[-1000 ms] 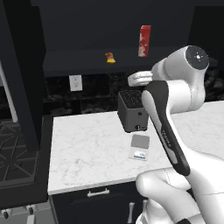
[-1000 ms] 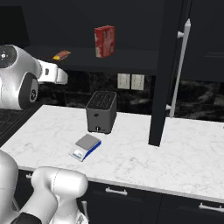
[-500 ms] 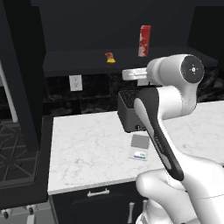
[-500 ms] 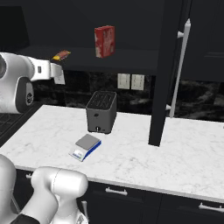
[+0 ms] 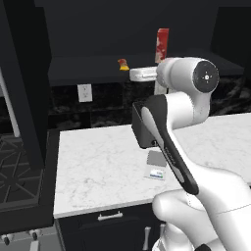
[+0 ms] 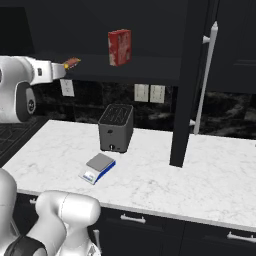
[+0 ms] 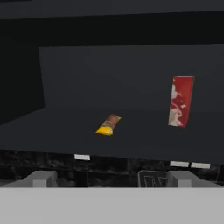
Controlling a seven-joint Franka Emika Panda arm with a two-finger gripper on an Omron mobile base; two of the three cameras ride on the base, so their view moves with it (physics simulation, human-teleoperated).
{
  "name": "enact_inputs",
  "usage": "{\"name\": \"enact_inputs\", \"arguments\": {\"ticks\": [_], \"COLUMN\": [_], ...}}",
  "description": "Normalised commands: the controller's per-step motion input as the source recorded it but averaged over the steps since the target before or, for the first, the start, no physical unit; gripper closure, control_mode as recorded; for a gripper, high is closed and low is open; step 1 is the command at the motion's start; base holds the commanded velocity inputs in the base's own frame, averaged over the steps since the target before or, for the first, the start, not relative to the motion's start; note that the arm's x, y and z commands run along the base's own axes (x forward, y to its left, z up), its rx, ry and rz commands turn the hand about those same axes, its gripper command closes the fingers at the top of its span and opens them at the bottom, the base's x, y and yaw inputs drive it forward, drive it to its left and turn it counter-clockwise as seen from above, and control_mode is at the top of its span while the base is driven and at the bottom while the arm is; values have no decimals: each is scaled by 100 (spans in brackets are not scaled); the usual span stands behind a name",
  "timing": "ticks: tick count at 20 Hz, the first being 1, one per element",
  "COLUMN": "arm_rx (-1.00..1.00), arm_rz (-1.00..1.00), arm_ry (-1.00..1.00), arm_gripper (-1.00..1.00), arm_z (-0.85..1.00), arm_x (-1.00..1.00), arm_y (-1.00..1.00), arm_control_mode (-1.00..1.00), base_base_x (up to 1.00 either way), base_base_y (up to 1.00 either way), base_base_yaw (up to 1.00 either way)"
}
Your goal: Pick the bar and place it on the digital scale for weighing, and close the cabinet.
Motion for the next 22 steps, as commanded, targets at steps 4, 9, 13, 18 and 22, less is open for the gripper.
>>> {"name": "enact_inputs", "arguments": {"ticks": [4,9,13,18,22], "arm_rx": [-1,0,0,0,1], "arm_rz": [0,0,0,0,1], "arm_ry": [17,11,0,0,0], "arm_gripper": [-100,-100,-100,-100,-100], "arm_z": [35,0,-2,-3,-2], "arm_x": [21,34,26,37,31], "arm_y": [14,3,1,1,0], "arm_control_mode": [-100,-100,-100,-100,-100], "base_base_x": [0,0,0,0,0], "base_base_y": [0,0,0,0,0], "base_base_yaw": [0,0,0,0,0]}}
